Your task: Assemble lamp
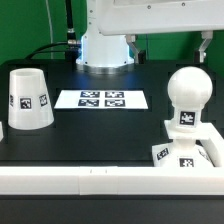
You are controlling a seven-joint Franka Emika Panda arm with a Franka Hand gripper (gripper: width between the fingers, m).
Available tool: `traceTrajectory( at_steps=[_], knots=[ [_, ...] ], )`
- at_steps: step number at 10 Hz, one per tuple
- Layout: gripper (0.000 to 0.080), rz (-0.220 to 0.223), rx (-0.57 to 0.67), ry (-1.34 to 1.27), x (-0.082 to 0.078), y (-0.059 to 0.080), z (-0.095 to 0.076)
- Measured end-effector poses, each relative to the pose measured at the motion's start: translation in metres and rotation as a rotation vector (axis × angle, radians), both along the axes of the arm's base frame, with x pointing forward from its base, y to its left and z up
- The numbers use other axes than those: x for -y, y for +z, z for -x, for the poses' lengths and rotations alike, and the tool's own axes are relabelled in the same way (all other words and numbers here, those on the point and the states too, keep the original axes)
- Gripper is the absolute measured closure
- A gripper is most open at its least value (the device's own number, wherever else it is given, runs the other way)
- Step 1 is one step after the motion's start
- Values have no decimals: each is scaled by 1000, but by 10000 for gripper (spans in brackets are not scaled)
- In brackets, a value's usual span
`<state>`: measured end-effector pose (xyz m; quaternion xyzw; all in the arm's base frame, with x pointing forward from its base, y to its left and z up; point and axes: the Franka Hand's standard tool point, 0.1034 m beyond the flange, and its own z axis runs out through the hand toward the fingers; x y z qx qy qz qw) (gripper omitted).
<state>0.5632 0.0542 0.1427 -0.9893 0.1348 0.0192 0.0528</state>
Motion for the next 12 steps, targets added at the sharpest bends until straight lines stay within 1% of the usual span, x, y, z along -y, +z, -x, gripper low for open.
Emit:
traceTrajectory(
  at_steps=[1, 2, 3, 4, 5, 6, 10, 11, 12],
  knots=[
    [101, 6, 10, 56, 22, -4, 15],
    [101, 14, 18, 87, 50, -7, 32],
    [101, 17, 17, 126, 76, -10, 45],
    [101, 20, 10, 132, 100, -14, 54],
    [101, 21, 8, 120, 106, -15, 55],
    [101, 21, 8, 127, 102, -15, 54],
    [101, 21, 5, 127, 103, -16, 56],
    [101, 17, -13, 139, 113, -21, 73],
    [101, 16, -22, 150, 128, -25, 89]
  ],
)
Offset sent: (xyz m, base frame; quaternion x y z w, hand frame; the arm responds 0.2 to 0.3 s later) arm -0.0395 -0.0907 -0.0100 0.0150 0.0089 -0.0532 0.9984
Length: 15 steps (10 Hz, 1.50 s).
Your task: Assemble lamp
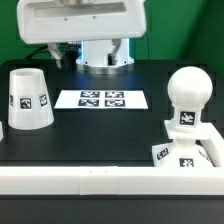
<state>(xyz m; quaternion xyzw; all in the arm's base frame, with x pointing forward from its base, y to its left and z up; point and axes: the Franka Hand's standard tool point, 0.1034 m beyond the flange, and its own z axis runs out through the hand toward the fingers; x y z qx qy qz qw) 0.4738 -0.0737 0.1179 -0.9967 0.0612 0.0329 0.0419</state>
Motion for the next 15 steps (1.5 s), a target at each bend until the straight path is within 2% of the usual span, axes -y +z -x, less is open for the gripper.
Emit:
traceTrajectory(
  at_steps=[2, 3, 6, 7, 9, 13, 15],
  knots=[
    [101, 0, -9, 16, 28, -5, 17],
    [101, 0, -9, 22, 34, -5, 19],
    [101, 0, -12, 25, 32, -6, 20],
    [101, -4, -10, 49, 35, -8, 21],
    [101, -16, -7, 67, 50, -18, 33],
    [101, -17, -14, 73, 54, -22, 36],
    [101, -11, -21, 74, 56, -30, 38]
  ],
)
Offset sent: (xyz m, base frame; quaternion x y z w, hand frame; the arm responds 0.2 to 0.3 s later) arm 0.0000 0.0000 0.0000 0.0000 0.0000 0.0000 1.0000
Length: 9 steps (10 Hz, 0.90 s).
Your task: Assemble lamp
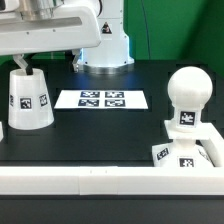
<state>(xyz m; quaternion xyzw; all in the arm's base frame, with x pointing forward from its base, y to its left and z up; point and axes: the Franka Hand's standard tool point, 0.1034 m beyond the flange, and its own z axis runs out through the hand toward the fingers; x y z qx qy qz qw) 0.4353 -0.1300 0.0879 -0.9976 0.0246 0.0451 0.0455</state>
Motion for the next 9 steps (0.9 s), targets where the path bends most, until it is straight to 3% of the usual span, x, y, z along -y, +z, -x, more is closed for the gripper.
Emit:
traceTrajectory(
  at_steps=[1, 2, 3, 5, 6, 9],
  knots=[
    [101, 1, -6, 1, 0, -4, 1],
    [235, 1, -9, 1, 0, -5, 2],
    [235, 1, -8, 1, 0, -5, 2],
    [505, 1, -9, 1, 0, -5, 2],
    [689, 1, -9, 2, -1, -5, 2],
    [752, -1, -8, 8, -5, -4, 0]
  ],
)
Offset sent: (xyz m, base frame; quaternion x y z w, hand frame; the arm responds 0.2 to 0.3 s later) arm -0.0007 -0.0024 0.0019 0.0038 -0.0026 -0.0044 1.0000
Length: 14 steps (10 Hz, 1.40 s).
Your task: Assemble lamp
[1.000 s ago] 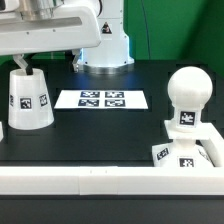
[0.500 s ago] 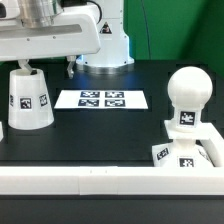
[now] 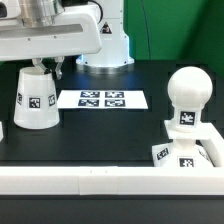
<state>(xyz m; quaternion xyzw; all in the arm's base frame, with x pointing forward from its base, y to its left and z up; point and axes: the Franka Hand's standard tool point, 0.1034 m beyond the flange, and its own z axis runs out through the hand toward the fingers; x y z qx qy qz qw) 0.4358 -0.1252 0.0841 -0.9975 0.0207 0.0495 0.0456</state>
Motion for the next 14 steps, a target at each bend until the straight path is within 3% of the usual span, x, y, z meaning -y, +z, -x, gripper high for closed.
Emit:
traceTrajectory(
  at_steps=[4, 8, 9, 13, 14],
  knots=[
    [752, -22, -13, 26, -24, 11, -7],
    [752, -54, -43, -63, -88, 62, -47],
    [752, -53, -45, -71, -93, 65, -58],
    [752, -53, -46, -59, -92, 61, -56],
    [752, -64, -59, -60, -107, 72, -60]
  ],
)
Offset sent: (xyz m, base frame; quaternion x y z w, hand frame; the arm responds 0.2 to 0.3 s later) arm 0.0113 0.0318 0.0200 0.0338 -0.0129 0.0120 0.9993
